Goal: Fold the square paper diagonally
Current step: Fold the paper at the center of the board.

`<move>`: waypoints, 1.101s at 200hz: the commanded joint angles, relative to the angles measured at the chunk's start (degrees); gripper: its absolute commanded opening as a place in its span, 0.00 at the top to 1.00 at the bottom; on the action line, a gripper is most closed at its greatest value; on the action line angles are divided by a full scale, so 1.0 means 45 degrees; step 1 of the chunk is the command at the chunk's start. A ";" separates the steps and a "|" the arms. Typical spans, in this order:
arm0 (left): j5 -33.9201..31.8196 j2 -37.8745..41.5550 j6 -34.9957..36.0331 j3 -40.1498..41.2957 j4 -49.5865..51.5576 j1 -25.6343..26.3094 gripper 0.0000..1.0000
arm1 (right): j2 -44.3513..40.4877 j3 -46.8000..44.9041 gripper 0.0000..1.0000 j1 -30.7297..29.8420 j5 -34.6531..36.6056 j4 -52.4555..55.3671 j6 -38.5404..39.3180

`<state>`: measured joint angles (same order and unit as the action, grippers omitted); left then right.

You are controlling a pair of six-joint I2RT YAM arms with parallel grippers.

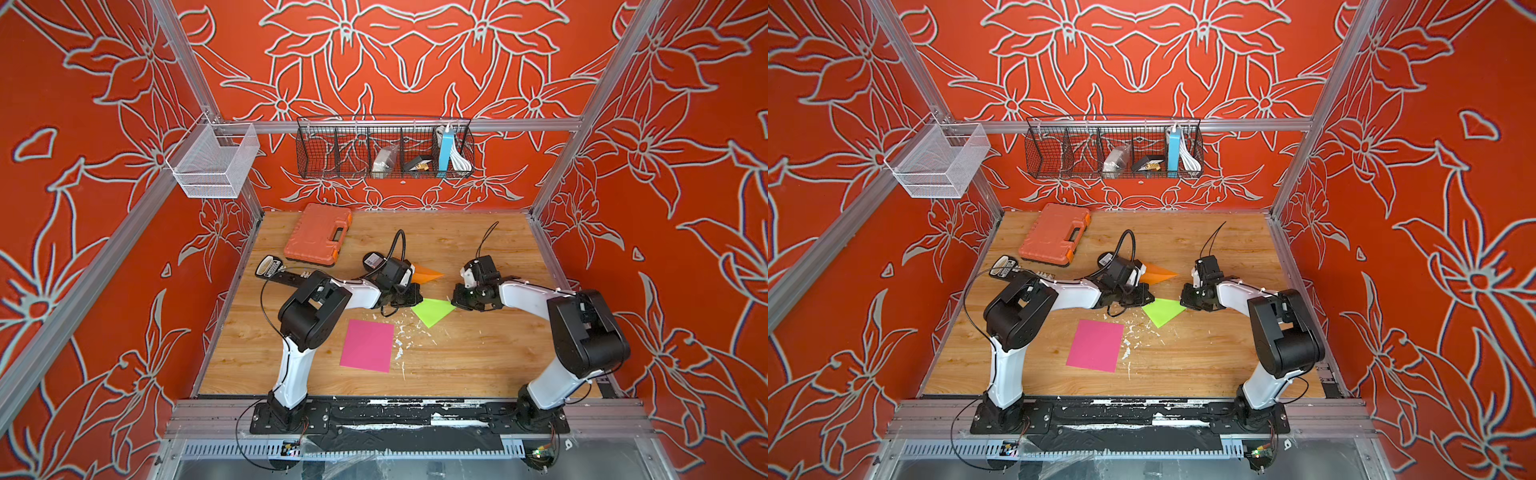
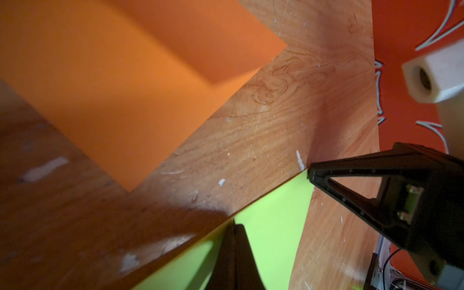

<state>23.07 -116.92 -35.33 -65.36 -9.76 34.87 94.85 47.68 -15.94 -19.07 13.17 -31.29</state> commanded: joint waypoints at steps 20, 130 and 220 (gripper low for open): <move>-0.0898 -0.0018 0.0254 0.0267 0.1544 -0.0288 1.00 | 0.0202 -0.0410 1.00 0.0506 0.1300 0.1654 0.0254; -0.1137 0.0213 0.0183 0.0455 0.1622 -0.0374 1.00 | 0.0518 -0.0400 1.00 0.0671 0.1352 0.1284 -0.0303; -0.1493 0.0595 -0.0022 0.0917 0.1967 -0.1048 1.00 | 0.0626 -0.0293 1.00 0.0667 0.1347 0.1238 -0.0342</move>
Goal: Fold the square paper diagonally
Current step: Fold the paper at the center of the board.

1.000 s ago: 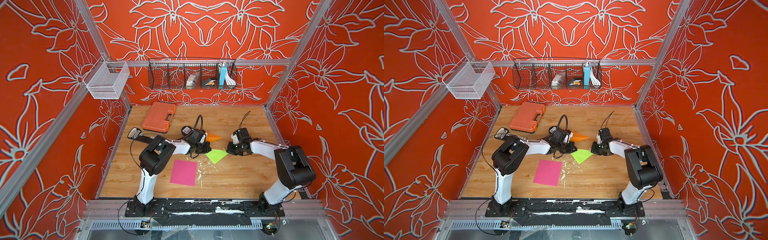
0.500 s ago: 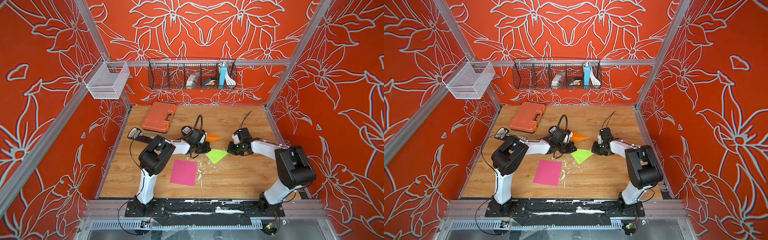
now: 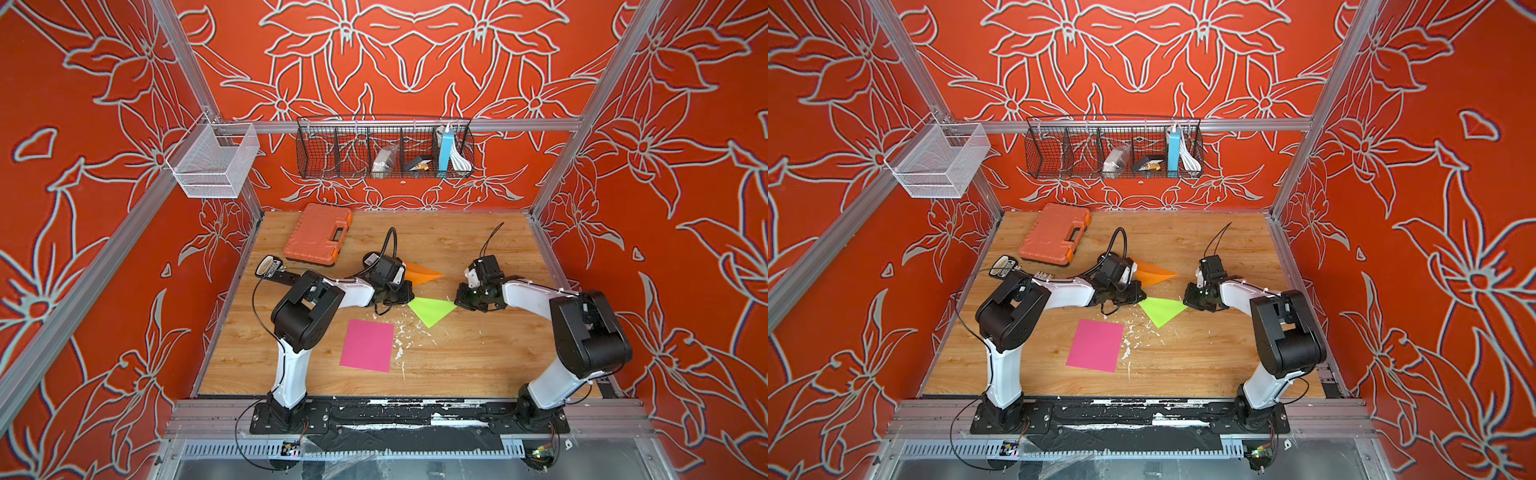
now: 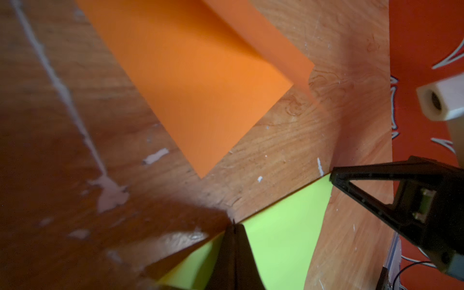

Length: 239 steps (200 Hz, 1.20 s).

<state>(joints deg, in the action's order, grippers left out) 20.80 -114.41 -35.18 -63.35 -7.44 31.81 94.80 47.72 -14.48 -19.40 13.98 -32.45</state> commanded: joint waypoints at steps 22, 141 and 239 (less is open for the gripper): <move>-0.1090 0.0090 -0.0091 0.0504 0.1648 -0.0557 1.00 | 0.0728 -0.0273 1.00 0.0340 0.1379 0.0996 -0.0133; -0.1144 0.0613 -0.0241 0.1105 0.1938 -0.1171 1.00 | 0.0808 0.0020 1.00 0.0342 0.1381 0.1088 -0.0270; -0.1211 0.0715 -0.0181 0.1070 0.2058 -0.1268 1.00 | -0.0566 0.0580 1.00 0.0346 0.0997 0.1670 -0.0154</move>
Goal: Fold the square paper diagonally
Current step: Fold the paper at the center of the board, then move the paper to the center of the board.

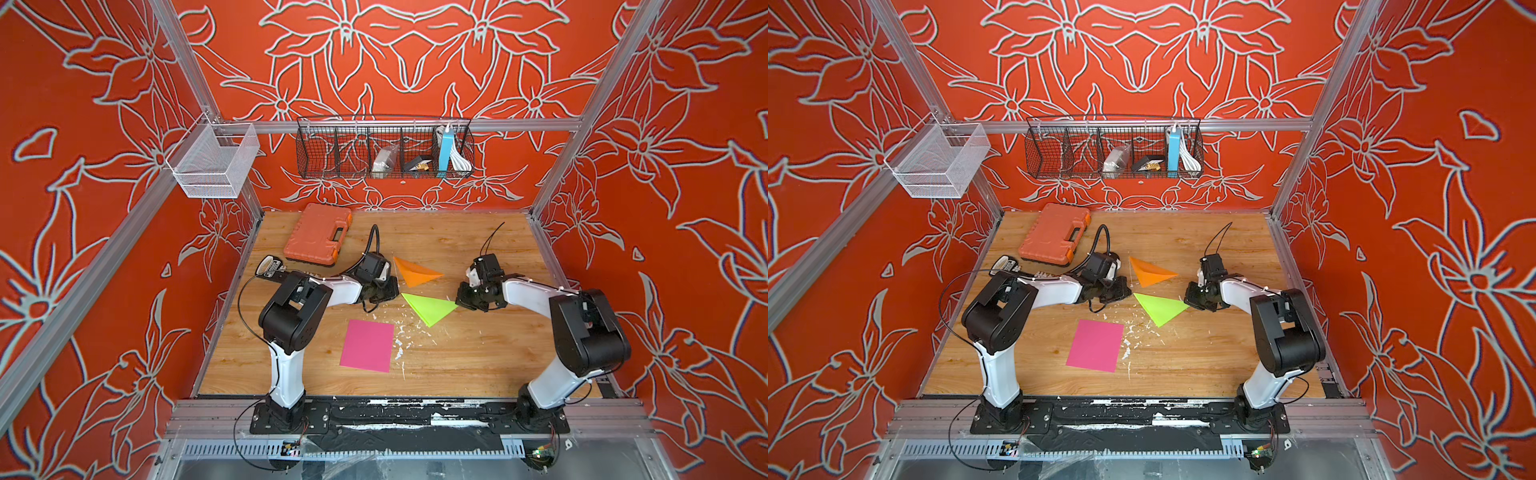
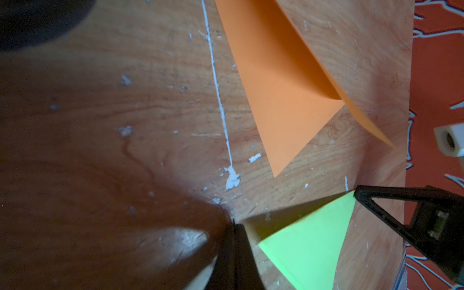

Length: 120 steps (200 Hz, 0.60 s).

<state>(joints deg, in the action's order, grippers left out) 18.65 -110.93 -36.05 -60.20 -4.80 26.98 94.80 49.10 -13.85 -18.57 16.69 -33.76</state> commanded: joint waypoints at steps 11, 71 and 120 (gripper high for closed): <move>-0.0753 -0.0015 0.0005 0.0370 0.1506 -0.0221 1.00 | -0.0949 0.0382 1.00 0.0204 0.0748 0.1290 0.0226; -0.0689 0.0622 0.0056 0.0744 0.1030 -0.0273 1.00 | -0.2670 0.0272 1.00 0.0201 -0.0460 0.2147 0.1022; -0.1097 0.2789 0.0393 0.1187 0.1788 -0.0186 1.00 | -0.3755 -0.0178 1.00 0.0142 -0.1727 0.2665 0.1753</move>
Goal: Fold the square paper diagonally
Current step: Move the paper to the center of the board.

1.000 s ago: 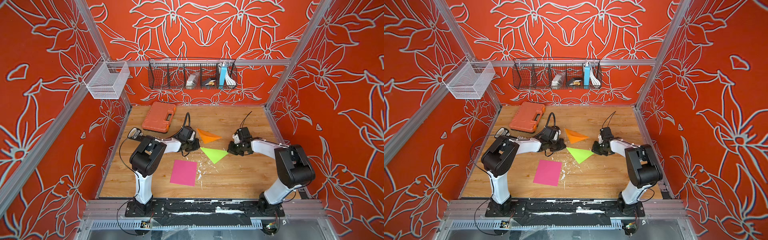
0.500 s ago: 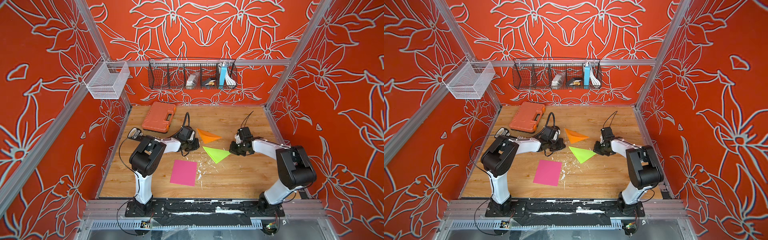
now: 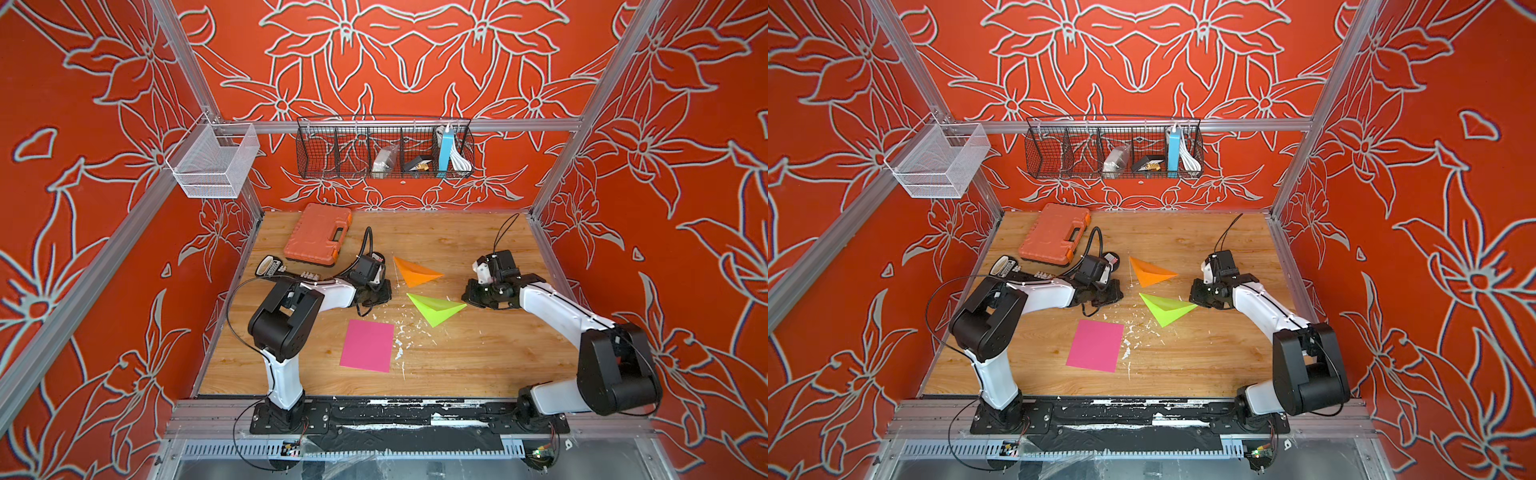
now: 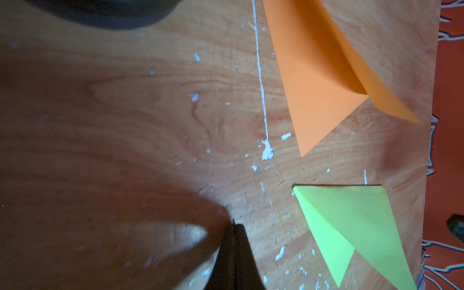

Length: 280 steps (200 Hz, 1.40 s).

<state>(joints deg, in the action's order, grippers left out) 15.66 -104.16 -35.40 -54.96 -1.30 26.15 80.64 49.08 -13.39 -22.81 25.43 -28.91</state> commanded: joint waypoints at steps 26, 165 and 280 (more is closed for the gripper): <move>-0.0803 0.2443 0.0069 0.0368 0.2420 0.0226 1.00 | -0.0911 -0.0356 0.96 -0.0013 -0.1134 0.0560 0.0761; -0.1521 0.7271 -0.0596 0.4474 0.4688 0.0759 0.75 | 0.2515 0.0936 0.83 -0.1846 -0.1226 -0.1039 0.1016; -0.0677 0.6174 -0.0446 0.5090 0.3539 0.0815 0.74 | 0.3246 -0.0096 0.89 -0.2240 0.0287 -0.1689 0.0453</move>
<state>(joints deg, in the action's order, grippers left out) 11.25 -75.16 -38.15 -32.03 16.21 29.32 94.30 49.39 -23.16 -25.71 18.87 -25.85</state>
